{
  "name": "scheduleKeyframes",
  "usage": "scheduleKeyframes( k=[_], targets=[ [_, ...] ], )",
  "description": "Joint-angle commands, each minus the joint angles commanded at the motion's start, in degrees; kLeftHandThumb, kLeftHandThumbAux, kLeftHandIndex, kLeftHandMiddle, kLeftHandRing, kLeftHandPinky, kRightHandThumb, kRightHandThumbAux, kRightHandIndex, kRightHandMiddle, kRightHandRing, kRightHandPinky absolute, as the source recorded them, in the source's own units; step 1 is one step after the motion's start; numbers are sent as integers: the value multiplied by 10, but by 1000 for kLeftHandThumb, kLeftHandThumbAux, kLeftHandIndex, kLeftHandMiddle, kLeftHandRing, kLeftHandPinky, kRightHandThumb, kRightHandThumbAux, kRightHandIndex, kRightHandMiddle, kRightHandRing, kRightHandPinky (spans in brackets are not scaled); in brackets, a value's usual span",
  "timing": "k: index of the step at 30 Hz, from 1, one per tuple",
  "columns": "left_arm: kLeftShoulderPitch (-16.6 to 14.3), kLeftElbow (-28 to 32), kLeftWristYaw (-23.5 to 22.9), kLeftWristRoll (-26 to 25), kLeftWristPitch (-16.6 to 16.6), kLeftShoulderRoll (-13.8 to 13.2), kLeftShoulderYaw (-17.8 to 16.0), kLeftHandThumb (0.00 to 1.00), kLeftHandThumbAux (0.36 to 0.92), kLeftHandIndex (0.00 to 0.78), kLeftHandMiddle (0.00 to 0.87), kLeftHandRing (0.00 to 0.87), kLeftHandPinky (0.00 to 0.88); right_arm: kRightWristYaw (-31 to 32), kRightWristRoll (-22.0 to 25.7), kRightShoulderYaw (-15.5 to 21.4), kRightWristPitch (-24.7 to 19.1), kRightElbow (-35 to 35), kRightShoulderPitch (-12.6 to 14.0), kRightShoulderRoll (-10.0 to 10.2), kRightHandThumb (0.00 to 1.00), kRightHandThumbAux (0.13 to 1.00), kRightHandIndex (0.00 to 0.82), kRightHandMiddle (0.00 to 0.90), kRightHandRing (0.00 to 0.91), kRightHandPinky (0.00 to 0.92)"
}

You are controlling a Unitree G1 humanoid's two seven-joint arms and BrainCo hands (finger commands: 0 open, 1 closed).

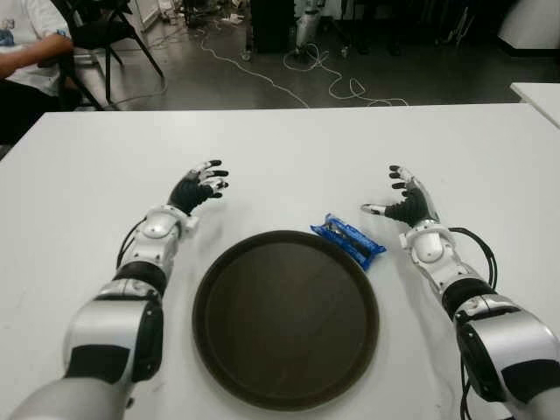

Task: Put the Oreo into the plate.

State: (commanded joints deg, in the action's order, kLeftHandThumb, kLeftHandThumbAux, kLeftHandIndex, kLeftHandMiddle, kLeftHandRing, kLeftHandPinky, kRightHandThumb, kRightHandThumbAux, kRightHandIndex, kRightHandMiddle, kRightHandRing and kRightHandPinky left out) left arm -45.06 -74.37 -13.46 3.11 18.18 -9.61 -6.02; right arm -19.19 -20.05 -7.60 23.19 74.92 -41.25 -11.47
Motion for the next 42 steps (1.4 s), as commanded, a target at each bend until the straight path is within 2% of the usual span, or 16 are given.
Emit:
scheduleKeyframes(
  k=[12, 36, 42],
  targets=[
    [1, 0, -3, -2, 1, 0, 0, 0, 671, 155, 228, 245, 251, -1, 4, 2, 2, 0, 2, 0, 0, 816, 162, 209, 210, 209],
    [3, 2, -7, -5, 5, -3, -4, 0, 700, 149, 222, 234, 235, -4, 4, 0, 2, -1, 1, 4, 0, 813, 155, 203, 198, 181],
    [2, 2, -8, -6, 1, -3, -6, 0, 680, 152, 230, 244, 244, -8, 1, -3, 1, 0, 1, 4, 0, 811, 158, 214, 214, 211]
  ],
)
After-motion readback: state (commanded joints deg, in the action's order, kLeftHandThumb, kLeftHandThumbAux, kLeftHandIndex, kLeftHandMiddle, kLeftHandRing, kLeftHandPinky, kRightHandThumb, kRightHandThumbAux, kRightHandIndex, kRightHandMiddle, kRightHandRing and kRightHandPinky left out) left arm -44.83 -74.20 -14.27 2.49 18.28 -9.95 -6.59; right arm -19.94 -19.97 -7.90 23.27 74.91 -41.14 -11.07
